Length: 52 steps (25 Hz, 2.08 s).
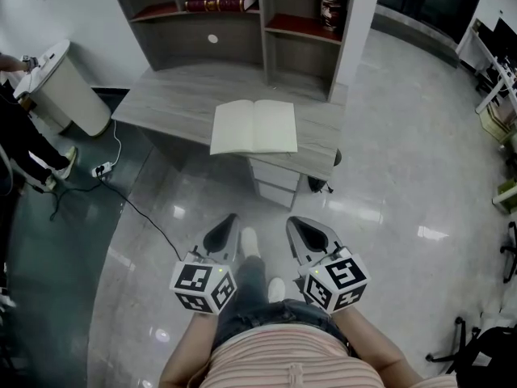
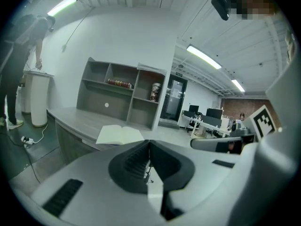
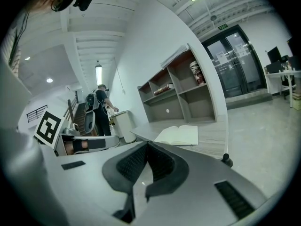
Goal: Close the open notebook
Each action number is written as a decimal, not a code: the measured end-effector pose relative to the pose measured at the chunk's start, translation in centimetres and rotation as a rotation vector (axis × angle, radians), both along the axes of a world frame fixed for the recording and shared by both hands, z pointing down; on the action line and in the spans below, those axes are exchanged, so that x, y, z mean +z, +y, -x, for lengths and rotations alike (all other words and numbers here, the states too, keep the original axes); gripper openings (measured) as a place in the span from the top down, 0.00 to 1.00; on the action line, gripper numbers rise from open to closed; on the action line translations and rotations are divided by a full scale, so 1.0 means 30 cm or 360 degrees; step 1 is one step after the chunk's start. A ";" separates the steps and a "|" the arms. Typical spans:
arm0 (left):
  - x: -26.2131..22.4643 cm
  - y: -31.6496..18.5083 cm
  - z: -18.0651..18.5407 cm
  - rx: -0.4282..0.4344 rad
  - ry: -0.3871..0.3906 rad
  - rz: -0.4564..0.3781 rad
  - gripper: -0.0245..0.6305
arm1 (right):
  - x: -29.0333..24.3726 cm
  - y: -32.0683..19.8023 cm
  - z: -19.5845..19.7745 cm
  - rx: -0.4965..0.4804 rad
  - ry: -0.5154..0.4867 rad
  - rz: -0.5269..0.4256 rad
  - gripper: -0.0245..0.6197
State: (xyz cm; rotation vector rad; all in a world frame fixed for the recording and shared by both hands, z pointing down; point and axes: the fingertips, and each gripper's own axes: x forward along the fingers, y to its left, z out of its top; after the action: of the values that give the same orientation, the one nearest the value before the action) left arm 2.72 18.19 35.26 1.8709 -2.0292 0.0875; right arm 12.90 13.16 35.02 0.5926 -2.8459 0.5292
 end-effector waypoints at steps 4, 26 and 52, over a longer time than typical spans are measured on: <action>0.007 -0.030 0.036 -0.0002 -0.0005 0.0010 0.94 | 0.008 -0.023 0.042 -0.0016 -0.0005 0.0021 0.95; 0.126 -0.433 0.531 0.0002 0.0120 0.0139 0.94 | 0.081 -0.417 0.444 0.0061 0.0161 0.0112 0.95; 0.453 -0.574 0.830 -0.0069 0.0542 0.0545 0.80 | 0.216 -0.649 0.742 0.0056 0.0416 0.0267 0.95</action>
State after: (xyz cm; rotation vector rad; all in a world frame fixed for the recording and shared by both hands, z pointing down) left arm -22.17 0.98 48.86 1.5134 -1.6995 0.0910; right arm -9.38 -6.30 41.49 0.6313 -2.5215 0.6377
